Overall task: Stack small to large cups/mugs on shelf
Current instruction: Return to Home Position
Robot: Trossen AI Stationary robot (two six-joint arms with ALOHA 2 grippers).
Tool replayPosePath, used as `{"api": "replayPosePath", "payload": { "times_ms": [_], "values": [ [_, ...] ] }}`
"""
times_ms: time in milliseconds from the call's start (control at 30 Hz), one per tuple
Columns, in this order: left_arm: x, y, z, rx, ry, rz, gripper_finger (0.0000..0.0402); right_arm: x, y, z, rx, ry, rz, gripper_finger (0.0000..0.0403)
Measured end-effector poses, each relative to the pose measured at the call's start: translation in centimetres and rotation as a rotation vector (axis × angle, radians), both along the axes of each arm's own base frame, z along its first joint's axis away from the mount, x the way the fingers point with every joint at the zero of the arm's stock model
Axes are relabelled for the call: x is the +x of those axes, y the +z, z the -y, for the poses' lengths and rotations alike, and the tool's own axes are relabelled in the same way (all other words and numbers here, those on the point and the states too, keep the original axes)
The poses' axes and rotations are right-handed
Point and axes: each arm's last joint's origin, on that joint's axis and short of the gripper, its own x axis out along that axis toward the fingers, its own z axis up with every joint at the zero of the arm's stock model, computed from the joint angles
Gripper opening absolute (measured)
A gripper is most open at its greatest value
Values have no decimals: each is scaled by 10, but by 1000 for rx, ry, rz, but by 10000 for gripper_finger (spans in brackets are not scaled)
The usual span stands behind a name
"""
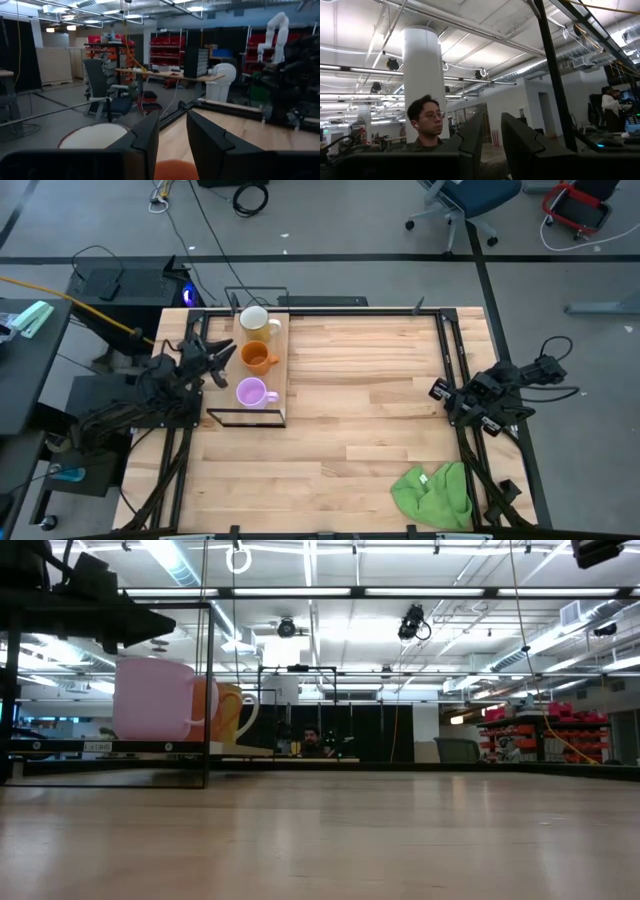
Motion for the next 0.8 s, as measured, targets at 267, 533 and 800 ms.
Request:
{"api": "replayPosePath", "payload": {
  "times_ms": [267, 533, 800],
  "values": [
    [3, -21, -4, -26, 98, -71, 107, 3, -4, -2, -58, -6, -11, 77],
    [2, -24, -6, -33, 148, -77, 107, 9, -14, -3, -104, -10, -128, 77],
    [2, -24, -6, -36, 148, -77, 107, 9, -16, -4, -118, -19, -131, 77]
  ]
}}
